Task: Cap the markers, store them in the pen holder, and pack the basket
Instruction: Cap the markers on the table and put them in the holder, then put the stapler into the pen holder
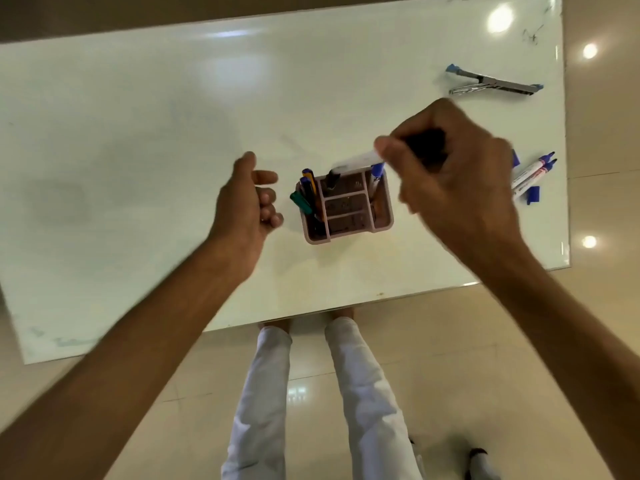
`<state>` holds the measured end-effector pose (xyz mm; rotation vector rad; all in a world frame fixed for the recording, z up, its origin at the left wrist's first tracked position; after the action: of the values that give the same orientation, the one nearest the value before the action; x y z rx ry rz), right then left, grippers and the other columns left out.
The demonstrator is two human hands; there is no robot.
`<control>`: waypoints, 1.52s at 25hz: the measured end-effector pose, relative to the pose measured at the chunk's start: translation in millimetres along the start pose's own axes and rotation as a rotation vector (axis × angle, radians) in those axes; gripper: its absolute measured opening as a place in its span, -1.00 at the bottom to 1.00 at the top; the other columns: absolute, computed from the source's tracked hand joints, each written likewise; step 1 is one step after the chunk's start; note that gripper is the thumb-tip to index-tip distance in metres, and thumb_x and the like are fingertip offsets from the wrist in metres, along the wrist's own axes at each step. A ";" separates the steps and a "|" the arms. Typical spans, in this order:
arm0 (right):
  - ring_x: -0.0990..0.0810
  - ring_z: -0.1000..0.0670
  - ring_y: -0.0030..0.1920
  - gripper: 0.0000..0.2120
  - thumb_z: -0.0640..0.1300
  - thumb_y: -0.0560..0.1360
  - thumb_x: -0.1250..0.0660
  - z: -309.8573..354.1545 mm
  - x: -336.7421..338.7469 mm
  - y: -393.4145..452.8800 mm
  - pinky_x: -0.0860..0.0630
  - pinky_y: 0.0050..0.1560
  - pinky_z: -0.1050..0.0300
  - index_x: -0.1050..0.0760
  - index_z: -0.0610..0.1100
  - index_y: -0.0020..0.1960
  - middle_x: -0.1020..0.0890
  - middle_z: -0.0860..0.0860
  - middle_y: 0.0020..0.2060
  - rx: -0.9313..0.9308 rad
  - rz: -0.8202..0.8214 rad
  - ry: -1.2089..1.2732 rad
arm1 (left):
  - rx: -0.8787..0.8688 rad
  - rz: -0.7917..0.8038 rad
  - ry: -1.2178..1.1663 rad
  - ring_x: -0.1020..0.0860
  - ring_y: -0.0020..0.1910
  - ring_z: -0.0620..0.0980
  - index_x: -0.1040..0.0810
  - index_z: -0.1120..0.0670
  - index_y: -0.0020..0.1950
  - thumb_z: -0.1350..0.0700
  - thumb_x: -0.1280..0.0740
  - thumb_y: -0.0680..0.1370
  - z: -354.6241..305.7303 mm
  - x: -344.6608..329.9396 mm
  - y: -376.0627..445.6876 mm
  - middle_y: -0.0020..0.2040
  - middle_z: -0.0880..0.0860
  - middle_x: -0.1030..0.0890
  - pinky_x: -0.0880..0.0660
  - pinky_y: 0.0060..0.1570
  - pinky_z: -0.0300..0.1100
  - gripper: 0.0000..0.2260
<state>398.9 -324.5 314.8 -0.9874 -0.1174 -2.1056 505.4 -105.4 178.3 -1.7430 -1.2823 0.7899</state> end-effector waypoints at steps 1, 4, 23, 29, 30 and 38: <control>-0.68 0.11 -0.27 -0.80 0.11 0.60 -0.42 -4.3 12.2 6.0 -0.64 -0.21 0.21 -0.55 -0.02 0.04 -0.67 0.19 -0.25 0.015 -0.050 -0.026 | -0.018 -0.043 -0.010 -0.26 -0.51 -0.12 -0.55 0.08 -0.11 -0.10 -0.18 0.74 -9.5 7.8 5.9 -0.49 -0.08 -0.35 -0.28 -0.41 -0.23 -0.64; -0.68 0.13 -0.26 -0.79 0.09 0.61 -0.41 -17.0 4.7 17.8 -0.61 -0.24 0.25 -0.56 -0.04 0.05 -0.65 0.22 -0.26 0.048 -0.005 -0.101 | -0.055 -0.073 0.026 -0.34 -0.47 -0.10 -0.60 0.05 -0.10 -0.10 -0.15 0.74 -26.1 27.7 14.2 -0.46 -0.09 -0.41 -0.32 -0.37 -0.22 -0.62; -0.59 -0.11 0.13 -0.73 -0.06 0.62 -0.31 -150.2 45.6 47.9 -0.61 0.00 -0.11 -0.50 -0.09 0.31 -0.60 -0.06 0.16 -0.016 -0.012 -0.434 | -0.211 0.073 0.273 -0.49 -0.38 -0.13 -0.65 0.00 -0.11 -0.12 -0.17 0.73 -71.9 -54.6 -6.1 -0.34 -0.10 -0.53 -0.44 -0.20 -0.16 -0.62; -0.40 -0.31 0.42 -0.39 -0.34 0.54 -0.25 -233.2 66.6 154.5 -0.50 0.22 -0.24 -0.26 -0.15 0.57 -0.42 -0.19 0.45 -0.113 0.035 -0.713 | -0.238 0.123 0.348 -0.50 -0.37 -0.13 -0.65 -0.02 -0.12 -0.12 -0.16 0.74 -81.2 -100.4 1.7 -0.34 -0.12 -0.55 -0.45 -0.18 -0.15 -0.61; -0.41 -0.32 0.40 -0.40 -0.34 0.55 -0.26 -244.7 61.2 162.0 -0.48 0.24 -0.25 -0.27 -0.17 0.57 -0.43 -0.22 0.44 -0.124 0.077 -0.753 | -0.236 0.120 0.356 -0.50 -0.37 -0.13 -0.65 -0.02 -0.12 -0.12 -0.16 0.74 -80.0 -102.7 3.0 -0.35 -0.12 -0.54 -0.45 -0.18 -0.16 -0.62; -0.55 -0.34 0.03 -0.78 -0.16 0.70 -0.20 -245.5 37.7 149.4 -0.49 -0.03 -0.17 -0.50 -0.32 0.16 -0.55 -0.28 0.07 0.046 0.157 -0.644 | -0.191 0.145 0.384 -0.53 -0.38 -0.14 -0.66 -0.03 -0.11 -0.14 -0.23 0.72 -75.5 -106.0 4.8 -0.33 -0.12 -0.56 -0.46 -0.16 -0.14 -0.67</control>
<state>338.1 -544.5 136.1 -1.5586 -0.3921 -1.5720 541.1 -226.0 211.9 -2.0402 -1.0044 0.3906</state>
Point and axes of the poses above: each hand's wrist, its own y-axis towards the middle knuckle, its own x-axis out of the back of the hand, z = x × y, the point moved 10 cm from there along y, towards the middle knuckle
